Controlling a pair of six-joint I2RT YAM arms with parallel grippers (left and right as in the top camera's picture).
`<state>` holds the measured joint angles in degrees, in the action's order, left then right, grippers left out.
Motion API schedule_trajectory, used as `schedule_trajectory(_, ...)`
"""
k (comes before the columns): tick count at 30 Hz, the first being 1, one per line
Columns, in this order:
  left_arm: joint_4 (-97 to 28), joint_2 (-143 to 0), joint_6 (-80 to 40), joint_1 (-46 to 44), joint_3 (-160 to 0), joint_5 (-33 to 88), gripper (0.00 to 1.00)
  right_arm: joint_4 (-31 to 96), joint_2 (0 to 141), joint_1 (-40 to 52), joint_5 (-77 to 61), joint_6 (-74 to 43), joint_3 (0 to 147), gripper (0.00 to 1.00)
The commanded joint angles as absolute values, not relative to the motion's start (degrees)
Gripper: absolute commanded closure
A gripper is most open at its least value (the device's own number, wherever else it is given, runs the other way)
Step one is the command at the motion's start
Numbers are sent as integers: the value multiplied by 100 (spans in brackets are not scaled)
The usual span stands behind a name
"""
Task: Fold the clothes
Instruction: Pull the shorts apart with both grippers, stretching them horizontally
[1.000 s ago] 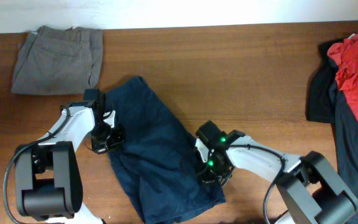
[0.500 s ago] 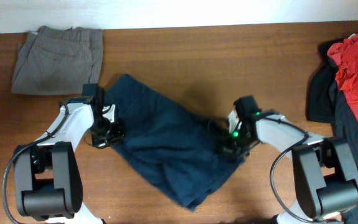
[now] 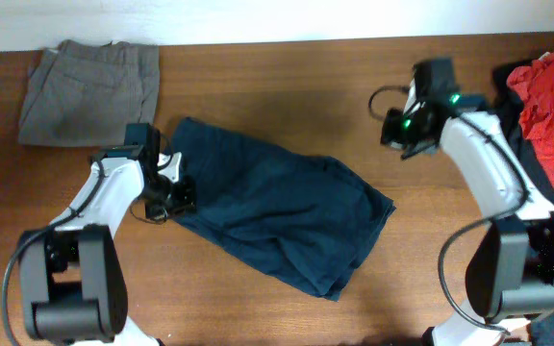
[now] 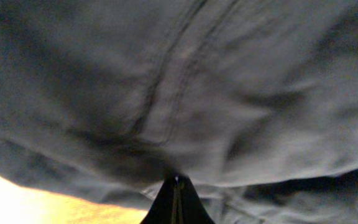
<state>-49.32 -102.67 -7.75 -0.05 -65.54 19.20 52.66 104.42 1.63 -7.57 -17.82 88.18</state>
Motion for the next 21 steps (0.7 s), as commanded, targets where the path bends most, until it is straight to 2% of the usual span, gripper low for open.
schedule_trajectory(1,-4593,-9717,-506,-244,-6650,2036,99,6084,10440,355,-1500,-1345,9751,93)
schedule_trajectory(4,-4324,-9607,-504,-423,-6657,2034,99,6958,10440,685,-1754,-1221,10007,93)
schedule_trajectory(6,-4217,-9609,-504,-532,-6661,2003,99,7406,10442,945,-1715,-1223,9944,96)
schedule_trajectory(9,-4047,-9620,-504,-628,-6661,1719,99,7710,10440,1376,-1719,-1232,9568,96)
schedule_trajectory(14,-3544,-9642,-502,-639,-6659,1629,99,7393,10440,2097,-1717,-1612,8379,96)
schedule_trajectory(21,-3417,-9789,-301,-639,-6659,1599,99,6493,10440,2296,-1743,-2171,6958,96)
